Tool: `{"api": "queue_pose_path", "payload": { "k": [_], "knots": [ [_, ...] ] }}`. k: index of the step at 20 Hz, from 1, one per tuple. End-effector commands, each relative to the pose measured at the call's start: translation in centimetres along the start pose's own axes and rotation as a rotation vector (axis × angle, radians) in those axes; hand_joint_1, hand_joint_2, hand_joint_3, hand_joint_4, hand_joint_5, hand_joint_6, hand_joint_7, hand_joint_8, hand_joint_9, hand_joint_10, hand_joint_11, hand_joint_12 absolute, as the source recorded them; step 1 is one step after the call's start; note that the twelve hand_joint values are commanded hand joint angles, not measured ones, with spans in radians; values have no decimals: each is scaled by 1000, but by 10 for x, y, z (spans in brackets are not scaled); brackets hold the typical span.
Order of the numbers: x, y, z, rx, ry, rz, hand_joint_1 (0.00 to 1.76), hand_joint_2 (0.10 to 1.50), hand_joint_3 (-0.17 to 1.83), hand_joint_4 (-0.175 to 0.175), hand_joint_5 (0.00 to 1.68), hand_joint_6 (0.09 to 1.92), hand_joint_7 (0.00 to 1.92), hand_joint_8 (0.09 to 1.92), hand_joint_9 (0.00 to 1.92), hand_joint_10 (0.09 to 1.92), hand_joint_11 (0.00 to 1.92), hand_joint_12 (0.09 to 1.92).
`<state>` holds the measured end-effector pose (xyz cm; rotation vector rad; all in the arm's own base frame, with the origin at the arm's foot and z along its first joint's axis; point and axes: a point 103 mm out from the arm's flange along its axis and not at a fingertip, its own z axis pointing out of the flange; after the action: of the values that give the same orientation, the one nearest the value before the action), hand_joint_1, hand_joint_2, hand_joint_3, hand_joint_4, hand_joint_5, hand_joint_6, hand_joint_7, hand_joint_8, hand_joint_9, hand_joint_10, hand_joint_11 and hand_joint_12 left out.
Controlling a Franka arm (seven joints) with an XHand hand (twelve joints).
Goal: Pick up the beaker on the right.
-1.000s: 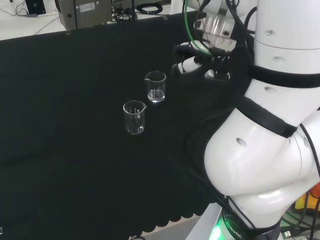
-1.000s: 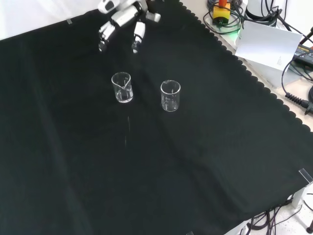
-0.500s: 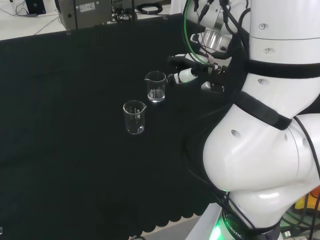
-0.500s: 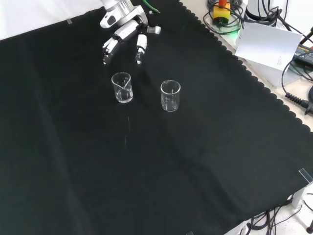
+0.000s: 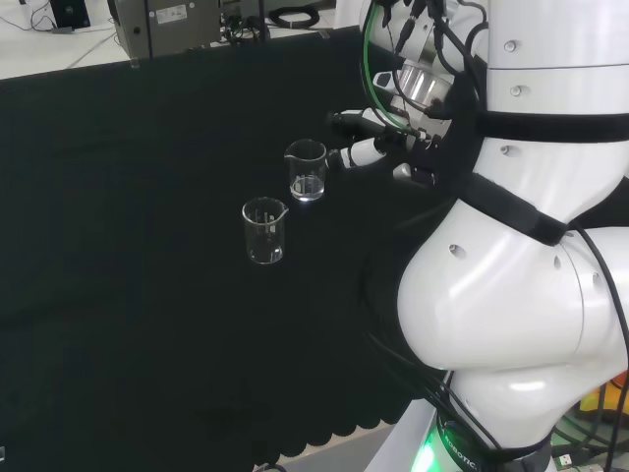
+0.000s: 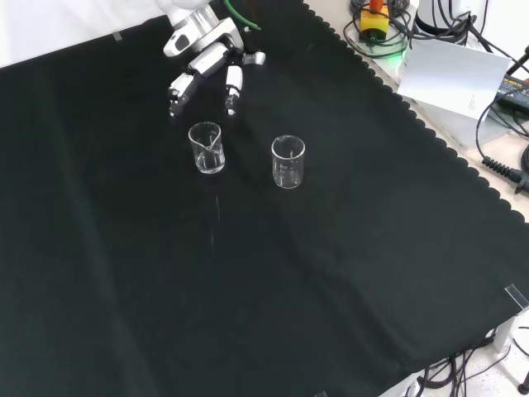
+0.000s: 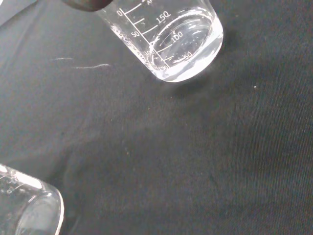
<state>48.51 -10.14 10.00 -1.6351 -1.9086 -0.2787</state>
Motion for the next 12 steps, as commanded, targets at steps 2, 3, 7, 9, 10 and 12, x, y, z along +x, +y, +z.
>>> {"api": "queue_pose_path", "payload": {
  "k": [2, 3, 7, 9, 10, 12],
  "knots": [
    [-7, 16, 12, 53, 86, -41, 803, 902, -175, 18, 293, 87, 76, 533, 176, 604, 0, 1204],
    [-7, 18, 14, 56, 88, -49, 804, 902, -175, 19, 295, 87, 78, 534, 176, 605, 0, 1202],
    [-6, 23, 22, 55, 90, -75, 812, 898, -175, 18, 294, 87, 91, 541, 184, 609, 0, 1192],
    [-5, 25, 26, 53, 87, -87, 814, 896, -175, 18, 292, 87, 93, 543, 185, 609, 0, 1189],
    [-4, 26, 27, 52, 91, -91, 815, 896, -175, 18, 291, 87, 94, 543, 185, 609, 0, 1188],
    [-4, 27, 30, 48, 93, -101, 816, 893, -175, 18, 270, 87, 89, 542, 184, 608, 0, 1186]
  ]
}}
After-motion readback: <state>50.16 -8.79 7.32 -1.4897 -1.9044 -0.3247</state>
